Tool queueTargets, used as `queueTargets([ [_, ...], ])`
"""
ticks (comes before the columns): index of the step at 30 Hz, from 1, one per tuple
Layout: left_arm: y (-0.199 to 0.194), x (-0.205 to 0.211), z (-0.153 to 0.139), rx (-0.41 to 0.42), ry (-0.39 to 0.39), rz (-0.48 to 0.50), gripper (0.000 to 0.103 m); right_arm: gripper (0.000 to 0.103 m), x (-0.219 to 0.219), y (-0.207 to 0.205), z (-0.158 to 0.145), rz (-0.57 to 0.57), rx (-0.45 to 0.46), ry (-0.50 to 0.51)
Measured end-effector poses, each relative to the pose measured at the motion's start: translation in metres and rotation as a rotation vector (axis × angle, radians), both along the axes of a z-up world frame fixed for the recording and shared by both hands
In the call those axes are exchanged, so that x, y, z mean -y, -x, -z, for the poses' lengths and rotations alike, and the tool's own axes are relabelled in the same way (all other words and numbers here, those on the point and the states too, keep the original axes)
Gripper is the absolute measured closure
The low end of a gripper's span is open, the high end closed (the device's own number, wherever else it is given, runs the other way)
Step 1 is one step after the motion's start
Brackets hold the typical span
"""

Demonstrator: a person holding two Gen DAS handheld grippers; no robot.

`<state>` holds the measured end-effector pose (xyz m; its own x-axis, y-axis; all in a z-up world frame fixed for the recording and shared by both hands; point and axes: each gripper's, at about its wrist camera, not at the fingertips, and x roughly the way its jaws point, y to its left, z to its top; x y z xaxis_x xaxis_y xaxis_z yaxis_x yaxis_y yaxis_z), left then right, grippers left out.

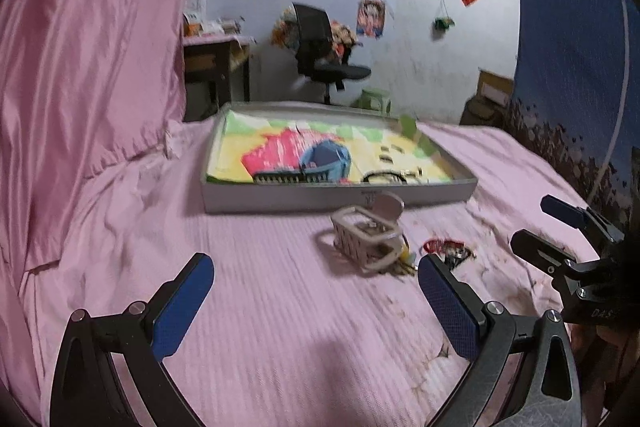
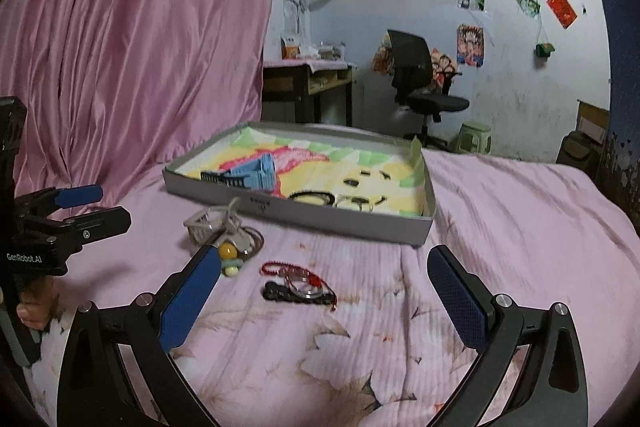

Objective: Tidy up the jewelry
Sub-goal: 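Withdraw both tools from the tray back toward the remaining jewelry, then grasp the white cage watch case with left tool while right tool grasps red bracelet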

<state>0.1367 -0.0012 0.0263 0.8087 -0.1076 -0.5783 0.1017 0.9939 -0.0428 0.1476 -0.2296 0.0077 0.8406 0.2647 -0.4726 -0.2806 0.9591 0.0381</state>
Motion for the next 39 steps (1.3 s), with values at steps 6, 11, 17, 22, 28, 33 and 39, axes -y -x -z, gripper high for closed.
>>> queueTargets([
  [6,-0.013,0.000,0.008,-0.074,0.026,0.037,0.000,0.002,-0.002,-0.011,0.015,-0.013,-0.097,0.008],
  [11,-0.021,0.000,0.013,-0.115,0.064,0.070,0.011,0.020,-0.002,-0.019,0.023,-0.030,-0.157,-0.002],
  [17,-0.033,-0.001,0.015,-0.157,0.120,0.094,0.025,0.038,-0.005,-0.032,0.030,-0.047,-0.211,-0.013],
  [22,-0.045,-0.002,0.015,-0.186,0.191,0.100,0.035,0.053,-0.003,-0.048,0.036,-0.051,-0.260,-0.037],
  [28,-0.065,-0.005,0.022,-0.260,0.300,0.080,0.053,0.061,-0.005,-0.057,0.046,-0.066,-0.311,-0.061],
  [33,-0.077,-0.009,0.028,-0.310,0.355,0.066,0.065,0.069,-0.012,-0.064,0.052,-0.077,-0.335,-0.045],
  [39,-0.086,-0.013,0.032,-0.337,0.375,0.067,0.069,0.078,-0.017,-0.068,0.051,-0.090,-0.336,-0.028],
])
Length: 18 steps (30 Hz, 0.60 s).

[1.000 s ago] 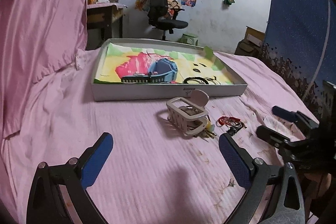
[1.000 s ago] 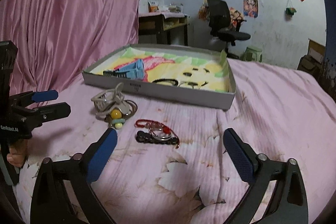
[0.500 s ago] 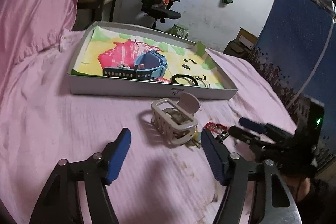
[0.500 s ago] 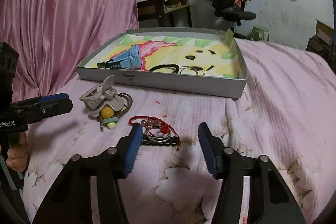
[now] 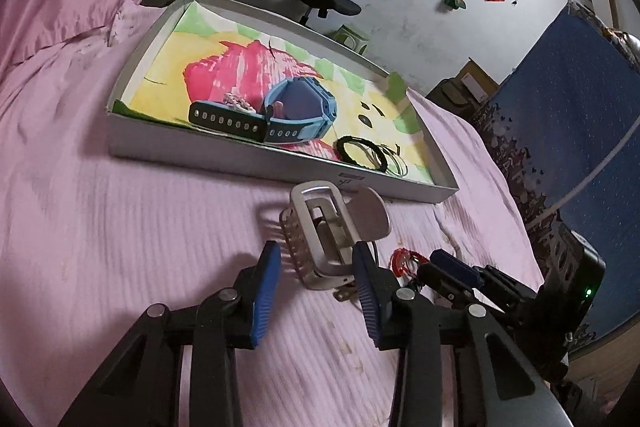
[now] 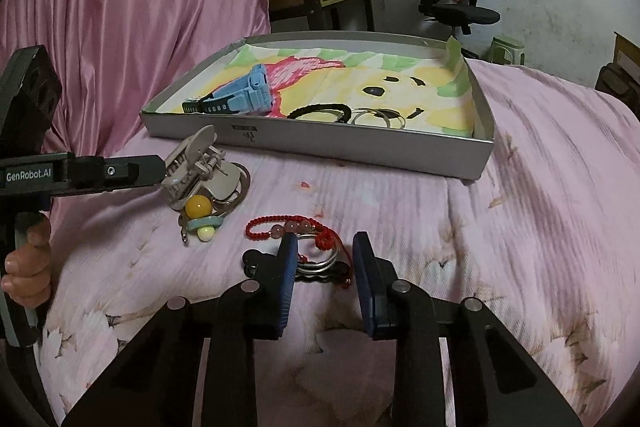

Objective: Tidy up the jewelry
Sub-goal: 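Grasp the white cage watch case with left tool while right tool grasps red bracelet, then carry the watch case over the tray with left tool while right tool carries the bracelet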

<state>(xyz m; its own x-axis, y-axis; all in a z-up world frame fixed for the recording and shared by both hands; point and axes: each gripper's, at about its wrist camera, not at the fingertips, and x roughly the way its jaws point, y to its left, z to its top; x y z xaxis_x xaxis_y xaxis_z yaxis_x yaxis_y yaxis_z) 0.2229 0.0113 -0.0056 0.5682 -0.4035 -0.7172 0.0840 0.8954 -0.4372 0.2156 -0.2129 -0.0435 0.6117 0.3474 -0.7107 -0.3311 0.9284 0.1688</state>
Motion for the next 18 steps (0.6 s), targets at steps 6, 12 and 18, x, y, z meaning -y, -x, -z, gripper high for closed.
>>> queueTargets([
  [6,-0.008,-0.003,0.005,-0.033,0.020,0.002,0.080,0.086,-0.003,-0.006,0.001,-0.011,-0.012,0.011],
  [12,-0.010,-0.003,0.008,-0.046,0.022,0.013,0.093,0.096,0.000,-0.007,0.004,-0.001,-0.018,-0.009],
  [18,0.000,-0.001,0.002,0.004,-0.016,0.018,0.094,0.097,0.002,0.001,-0.001,-0.001,0.031,-0.020],
])
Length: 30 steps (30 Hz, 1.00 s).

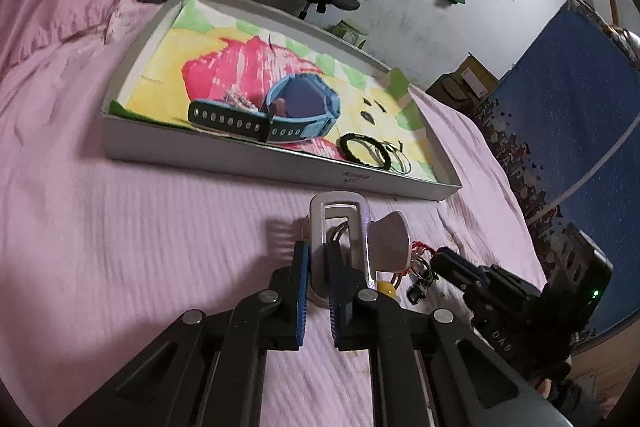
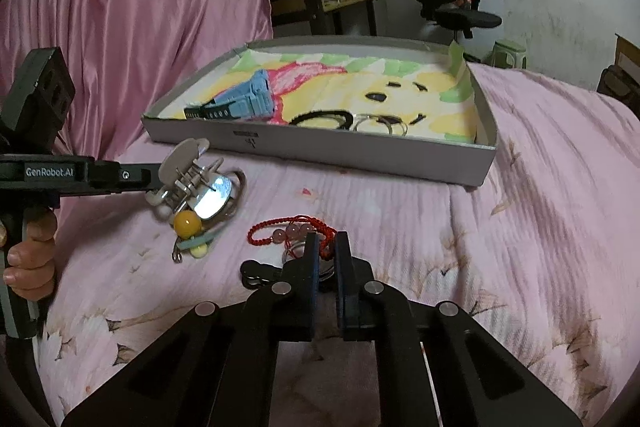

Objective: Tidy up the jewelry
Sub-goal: 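Carry the watch case over the tray with left tool while right tool carries the bracelet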

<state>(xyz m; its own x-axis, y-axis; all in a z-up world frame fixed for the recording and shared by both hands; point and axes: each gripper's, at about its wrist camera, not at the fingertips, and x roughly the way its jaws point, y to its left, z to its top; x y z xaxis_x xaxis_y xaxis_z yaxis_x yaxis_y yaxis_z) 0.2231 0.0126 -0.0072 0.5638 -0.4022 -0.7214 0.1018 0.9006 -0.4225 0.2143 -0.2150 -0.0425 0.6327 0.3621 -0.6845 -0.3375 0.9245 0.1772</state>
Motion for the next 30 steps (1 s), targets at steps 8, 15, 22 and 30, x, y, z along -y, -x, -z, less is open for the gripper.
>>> queueTargets([
  [8,0.012,-0.001,-0.024,0.102,-0.031,-0.024,0.094,0.097,0.004,0.012,-0.020,0.015,0.104,-0.019],
  [15,0.009,-0.003,-0.046,0.183,-0.056,-0.063,0.094,0.097,0.007,0.014,-0.044,0.035,0.189,-0.035],
  [22,-0.010,-0.009,-0.060,0.253,-0.103,-0.137,0.094,0.097,0.005,-0.007,-0.067,0.072,0.242,-0.050],
  [30,-0.046,-0.021,-0.057,0.260,-0.145,-0.173,0.094,0.097,-0.009,-0.050,-0.066,0.108,0.217,-0.076],
])
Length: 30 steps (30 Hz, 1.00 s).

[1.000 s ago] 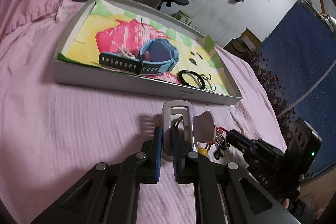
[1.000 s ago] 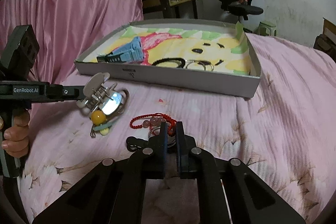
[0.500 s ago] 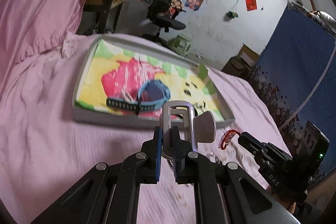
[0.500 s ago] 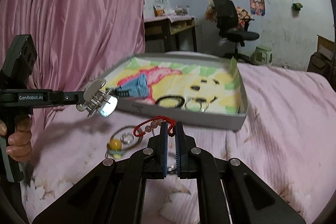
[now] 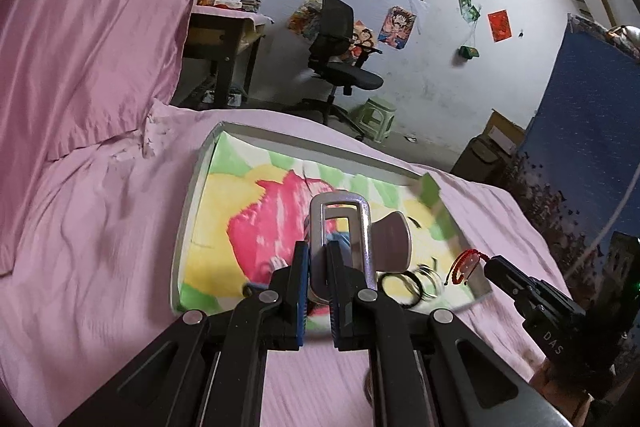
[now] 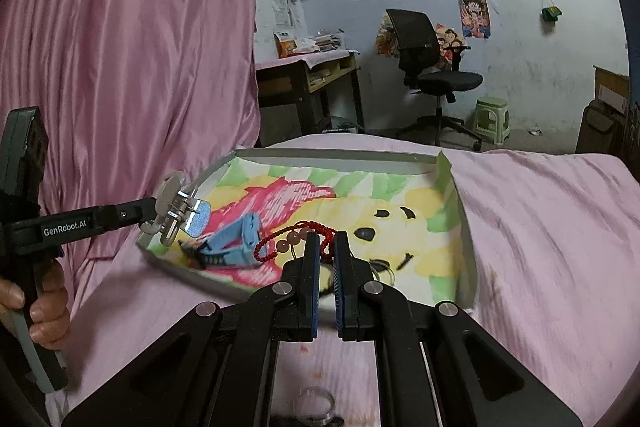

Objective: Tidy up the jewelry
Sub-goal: 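Carry the watch case over the tray with left tool while right tool carries the bracelet, then release the watch case in the tray with left tool while right tool drops the bracelet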

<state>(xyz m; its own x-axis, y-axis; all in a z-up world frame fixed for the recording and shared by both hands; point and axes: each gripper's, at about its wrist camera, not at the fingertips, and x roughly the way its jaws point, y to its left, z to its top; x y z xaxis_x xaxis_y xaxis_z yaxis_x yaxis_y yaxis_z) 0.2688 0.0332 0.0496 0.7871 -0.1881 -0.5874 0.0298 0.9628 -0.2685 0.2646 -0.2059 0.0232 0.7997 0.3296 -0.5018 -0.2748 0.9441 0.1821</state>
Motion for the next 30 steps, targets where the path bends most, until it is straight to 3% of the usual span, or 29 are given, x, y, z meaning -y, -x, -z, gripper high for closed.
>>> queueTargets([
  [11,-0.038,-0.009,0.022,-0.119,-0.020,-0.035,0.094,0.097,-0.012,-0.037,0.035,0.014,-0.116,0.001],
  [20,-0.038,-0.004,0.022,-0.113,-0.075,-0.019,0.094,0.097,-0.025,-0.047,0.047,-0.002,-0.166,0.028],
  [30,-0.038,-0.006,0.022,-0.114,-0.057,-0.013,0.094,0.096,-0.029,-0.049,0.051,-0.005,-0.190,0.043],
])
